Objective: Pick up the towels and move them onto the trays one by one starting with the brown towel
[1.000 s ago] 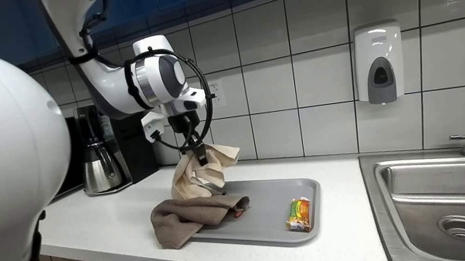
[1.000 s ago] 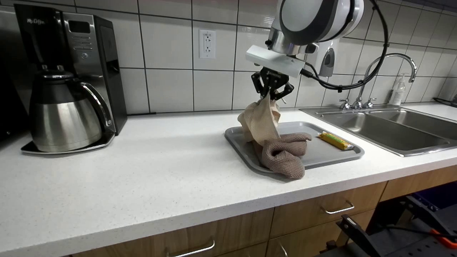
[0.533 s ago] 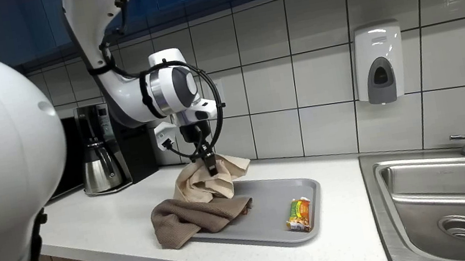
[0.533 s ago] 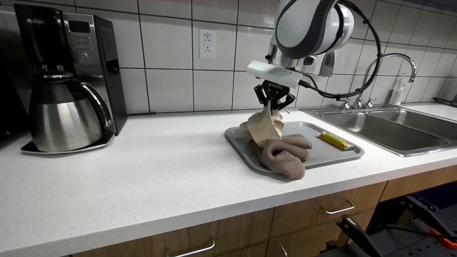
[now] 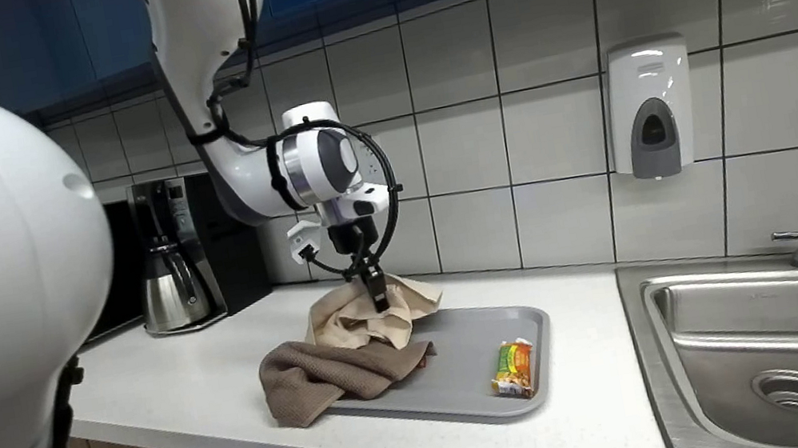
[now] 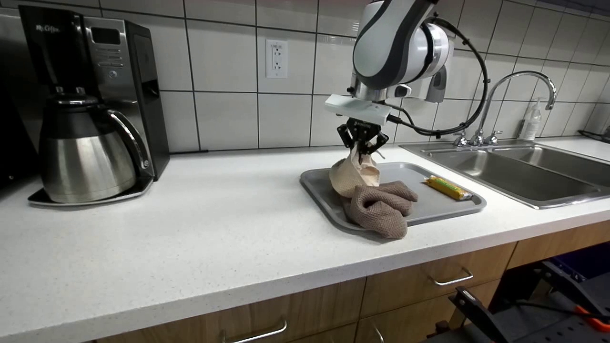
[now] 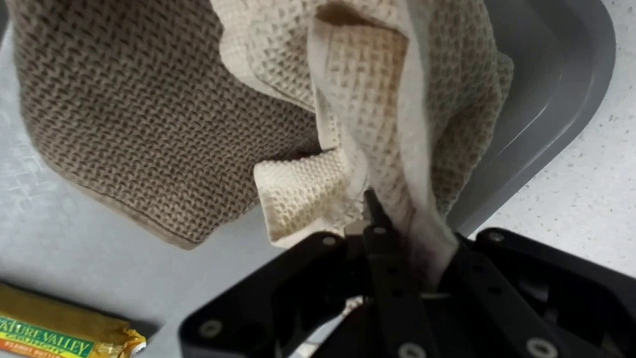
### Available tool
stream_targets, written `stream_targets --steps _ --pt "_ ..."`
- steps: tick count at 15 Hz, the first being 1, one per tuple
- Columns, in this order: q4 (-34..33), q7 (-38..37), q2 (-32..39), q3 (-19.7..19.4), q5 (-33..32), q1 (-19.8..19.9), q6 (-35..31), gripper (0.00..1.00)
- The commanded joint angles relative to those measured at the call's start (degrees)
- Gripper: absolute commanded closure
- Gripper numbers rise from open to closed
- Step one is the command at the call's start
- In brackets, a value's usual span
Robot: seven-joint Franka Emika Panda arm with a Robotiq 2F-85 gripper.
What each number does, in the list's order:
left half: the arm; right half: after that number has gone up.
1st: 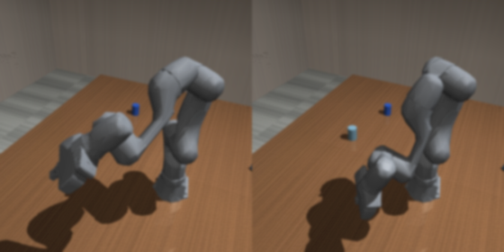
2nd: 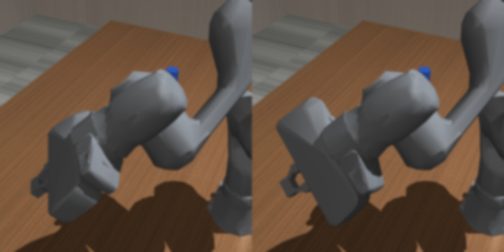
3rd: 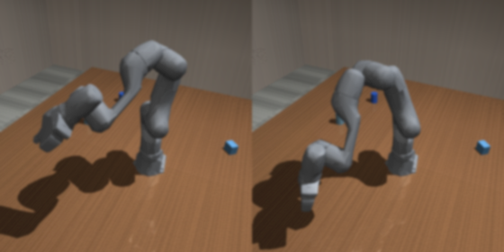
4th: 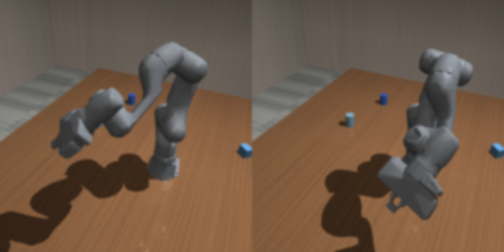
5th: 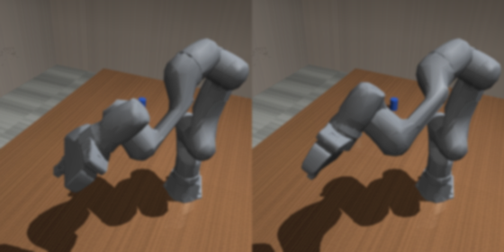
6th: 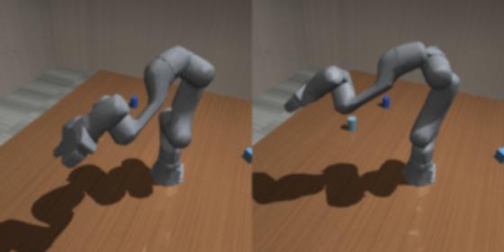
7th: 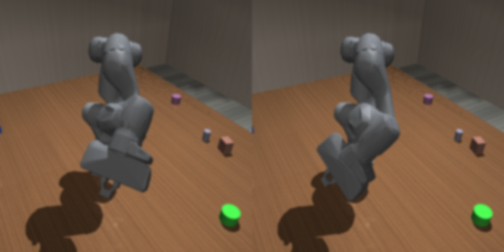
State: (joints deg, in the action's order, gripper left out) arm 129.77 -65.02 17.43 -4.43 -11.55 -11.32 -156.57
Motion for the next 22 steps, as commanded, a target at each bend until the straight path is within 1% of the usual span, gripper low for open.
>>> stream_targets --steps 1,10,11,12,15,20,21,22 --pt "-3.9 1.2 3.2 0.1 1.6 -0.3 3.8 0.98" --pt "-6.3 0.2 8.1 -1.1 0.6 -2.4 6.5 0.98" --pt "-6.5 0.2 8.3 -1.2 0.7 -2.5 6.7 0.68" --pt "-6.6 0.2 8.3 -1.2 0.7 -2.5 6.9 0.66" --pt "-6.2 0.5 7.3 -1.4 0.6 -2.7 7.2 0.47" --pt "-3.7 2.9 3.0 -0.7 0.1 -2.7 7.6 0.08" --pt "-3.1 3.7 1.8 -0.4 0.2 -2.6 7.7 0.02" --pt "-2.5 4.7 0.4 -0.3 0.1 -2.4 7.8 0.0"
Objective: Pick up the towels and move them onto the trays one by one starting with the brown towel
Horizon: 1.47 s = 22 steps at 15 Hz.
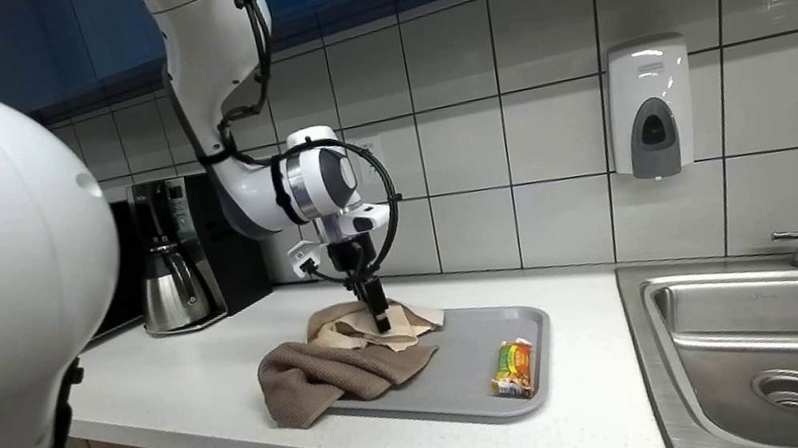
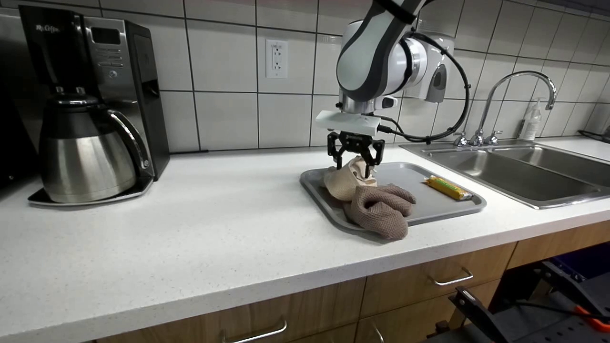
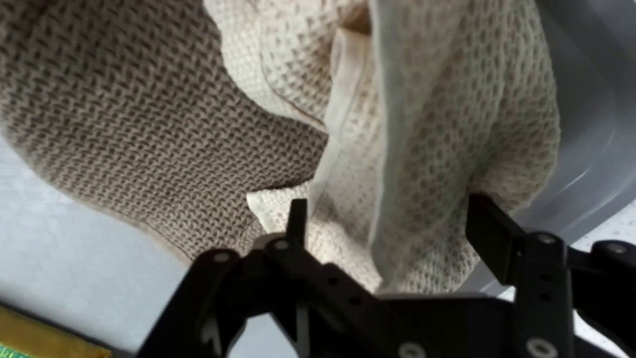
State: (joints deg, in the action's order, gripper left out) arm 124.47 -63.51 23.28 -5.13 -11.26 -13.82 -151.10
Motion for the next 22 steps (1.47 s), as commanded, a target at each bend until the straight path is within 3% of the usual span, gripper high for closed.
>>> stream_targets --steps 1,7,15,22 --pt "3.3 4.0 -6.6 0.6 -0.3 0.1 2.5 0.0" --pt "7.0 9.8 -13.8 1.6 -0.5 1.5 4.2 0.0" --pt "13.9 24.9 -23.8 3.6 0.6 4.9 7.8 0.0" --pt "20.3 33.4 -31.8 5.3 1.4 7.4 9.4 0.0"
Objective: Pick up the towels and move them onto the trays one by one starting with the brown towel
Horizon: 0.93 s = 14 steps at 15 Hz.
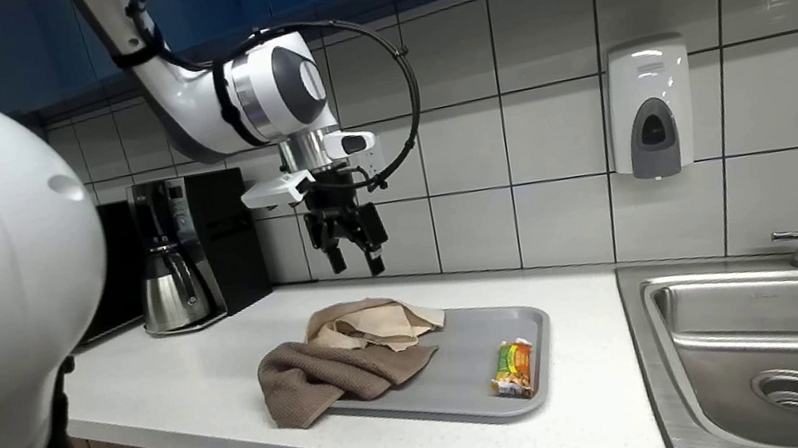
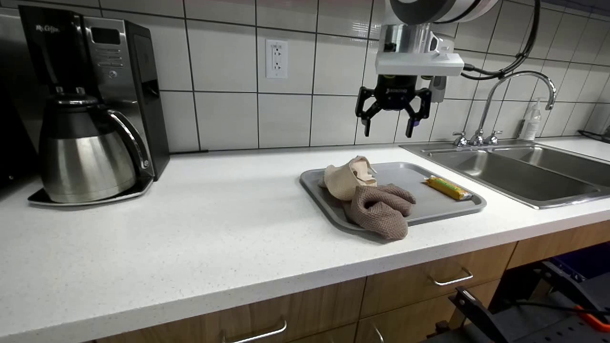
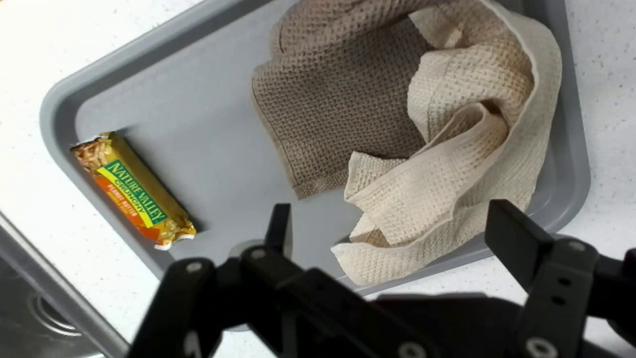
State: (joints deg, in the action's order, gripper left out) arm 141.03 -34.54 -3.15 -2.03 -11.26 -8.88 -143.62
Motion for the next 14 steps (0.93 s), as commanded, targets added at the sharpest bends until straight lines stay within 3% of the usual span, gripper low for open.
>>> stream_targets --steps 1,14 --pt "4.6 5.6 -6.8 2.4 1.9 2.7 2.2 0.0" --pt "10.0 13.6 -18.1 4.6 7.6 4.4 6.9 0.0"
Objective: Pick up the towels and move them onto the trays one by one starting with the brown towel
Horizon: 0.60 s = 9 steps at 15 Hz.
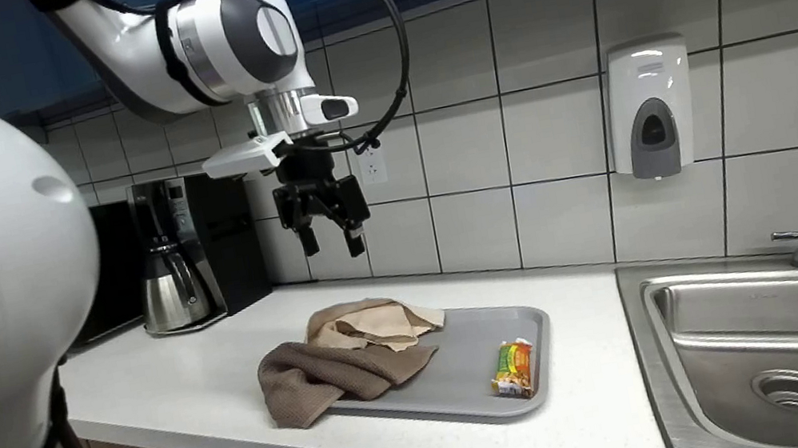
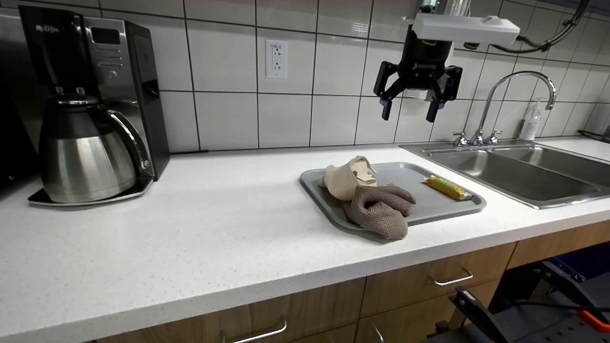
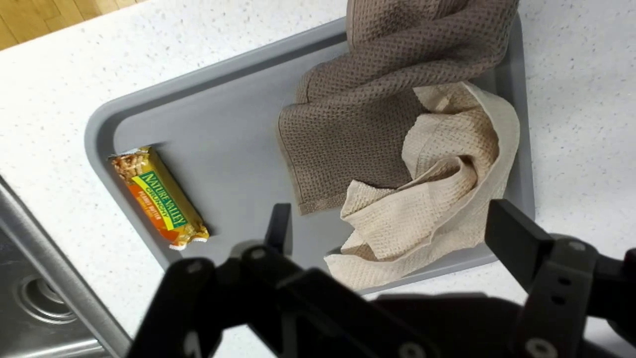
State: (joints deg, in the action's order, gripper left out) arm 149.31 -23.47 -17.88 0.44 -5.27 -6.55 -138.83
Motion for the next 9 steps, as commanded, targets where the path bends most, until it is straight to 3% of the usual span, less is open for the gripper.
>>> stream_targets --steps 1,2,9 --pt "1.7 2.4 -3.5 2.3 1.6 2.2 2.7 0.0" --pt "0.4 1.1 -0.8 2.8 1.3 2.5 0.7 0.0" --pt "0.4 1.0 -0.5 3.3 1.1 2.9 0.7 0.0"
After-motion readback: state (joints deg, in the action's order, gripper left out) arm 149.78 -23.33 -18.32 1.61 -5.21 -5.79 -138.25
